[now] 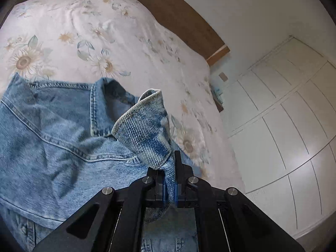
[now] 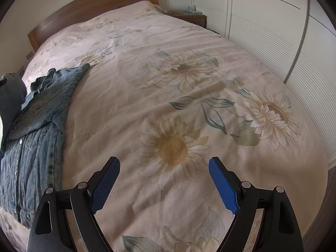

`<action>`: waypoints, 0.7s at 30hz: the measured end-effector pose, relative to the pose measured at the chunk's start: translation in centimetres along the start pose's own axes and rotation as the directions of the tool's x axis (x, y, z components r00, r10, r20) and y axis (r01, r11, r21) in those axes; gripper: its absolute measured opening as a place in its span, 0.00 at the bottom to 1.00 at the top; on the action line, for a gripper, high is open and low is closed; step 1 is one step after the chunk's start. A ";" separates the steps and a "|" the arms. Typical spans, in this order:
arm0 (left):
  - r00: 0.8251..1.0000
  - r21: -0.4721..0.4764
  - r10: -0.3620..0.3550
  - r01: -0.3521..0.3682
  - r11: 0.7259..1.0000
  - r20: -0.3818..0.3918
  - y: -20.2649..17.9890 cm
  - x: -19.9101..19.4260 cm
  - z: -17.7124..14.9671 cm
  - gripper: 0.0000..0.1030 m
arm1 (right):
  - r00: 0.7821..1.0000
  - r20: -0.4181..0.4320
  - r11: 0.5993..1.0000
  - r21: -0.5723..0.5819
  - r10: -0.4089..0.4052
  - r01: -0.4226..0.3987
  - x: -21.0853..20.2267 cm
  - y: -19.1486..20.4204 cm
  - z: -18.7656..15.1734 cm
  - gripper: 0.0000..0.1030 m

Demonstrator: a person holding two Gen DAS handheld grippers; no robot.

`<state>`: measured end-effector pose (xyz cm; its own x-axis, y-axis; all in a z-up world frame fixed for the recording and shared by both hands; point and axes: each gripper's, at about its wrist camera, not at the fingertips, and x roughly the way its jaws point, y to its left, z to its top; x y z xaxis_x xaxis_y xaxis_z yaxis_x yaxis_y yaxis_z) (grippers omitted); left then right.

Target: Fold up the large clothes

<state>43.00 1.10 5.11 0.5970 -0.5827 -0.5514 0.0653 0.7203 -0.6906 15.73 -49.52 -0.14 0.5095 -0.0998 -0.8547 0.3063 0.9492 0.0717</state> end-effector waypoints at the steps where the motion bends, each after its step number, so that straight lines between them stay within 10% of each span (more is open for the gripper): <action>1: 1.000 -0.002 0.001 -0.001 1.000 -0.022 0.0 1.0 -0.6 0.03 | 1.000 -0.002 1.000 0.004 -0.002 0.002 0.1 -0.1 -0.1 0.85; 13: 0.978 0.043 0.083 -0.077 0.996 -0.190 1.2 9.7 -5.0 0.05 | 1.000 -0.012 0.999 -0.032 0.026 -0.027 1.5 2.4 0.5 0.85; 17: 0.975 0.063 0.053 -0.041 0.997 -0.214 0.4 10.6 -5.4 0.34 | 0.999 -0.014 0.997 -0.065 0.040 -0.041 1.8 4.3 1.0 0.85; 21: 0.978 0.151 0.024 0.007 0.988 -0.206 -1.3 9.8 -5.3 0.42 | 0.999 -0.010 0.992 -0.115 0.044 -0.045 2.1 6.8 1.8 0.85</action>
<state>44.53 -7.54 -1.94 0.4208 -0.6301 -0.6526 0.1898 0.7647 -0.6159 20.32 -43.79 -0.51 0.5146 -0.0553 -0.8557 0.1885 0.9808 0.0499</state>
